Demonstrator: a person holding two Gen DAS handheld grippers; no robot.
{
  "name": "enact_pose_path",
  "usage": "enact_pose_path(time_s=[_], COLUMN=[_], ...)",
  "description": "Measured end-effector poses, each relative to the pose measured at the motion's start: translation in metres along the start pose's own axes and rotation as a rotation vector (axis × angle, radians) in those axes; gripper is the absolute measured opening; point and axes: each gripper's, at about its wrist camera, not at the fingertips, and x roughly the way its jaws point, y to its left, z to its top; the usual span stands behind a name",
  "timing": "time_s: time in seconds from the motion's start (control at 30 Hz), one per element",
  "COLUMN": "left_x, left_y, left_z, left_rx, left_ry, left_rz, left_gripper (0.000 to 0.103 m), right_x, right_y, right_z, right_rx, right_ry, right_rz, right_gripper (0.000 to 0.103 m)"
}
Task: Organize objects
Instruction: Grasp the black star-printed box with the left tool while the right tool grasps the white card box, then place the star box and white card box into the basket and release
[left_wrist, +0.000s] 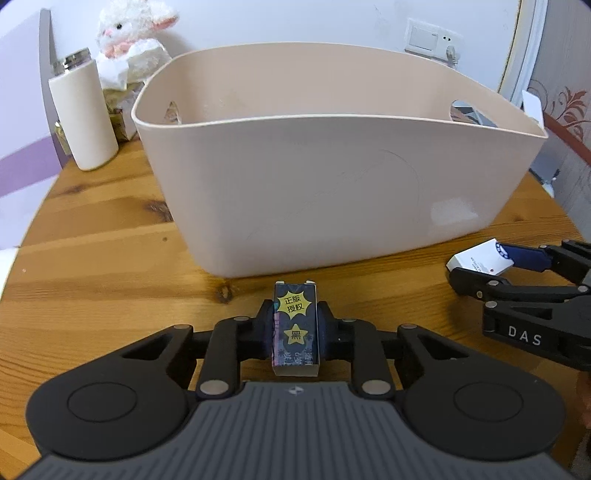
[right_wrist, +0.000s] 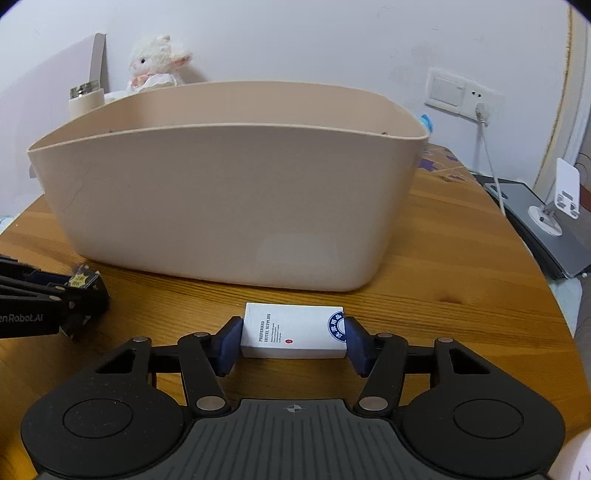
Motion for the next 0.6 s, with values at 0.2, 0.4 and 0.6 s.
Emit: enact_pose_path(time_s=[0.2,0.4,0.6], left_x=[-0.014,-0.042,-0.073], left_y=[-0.001,-0.001,-0.001], left_z=[-0.004,-0.007,0.001], left_rx=[0.018,0.039,0.057], left_ry=[-0.016,-0.060,-0.118], left_rz=[0.003,0.014,0.023], left_gripper=[0.025,0.025,0.025], right_x=[-0.028,-0.064,-0.102], right_y=[-0.005,-0.006,0.000], right_z=[-0.001,0.001,0.013], right_rx=[0.008,-0.012,-0.047], right_ry=[-0.041,-0.106,-0.203], right_rz=[-0.005,0.009,0.010], right_gripper=[0.055,0.055,0.055])
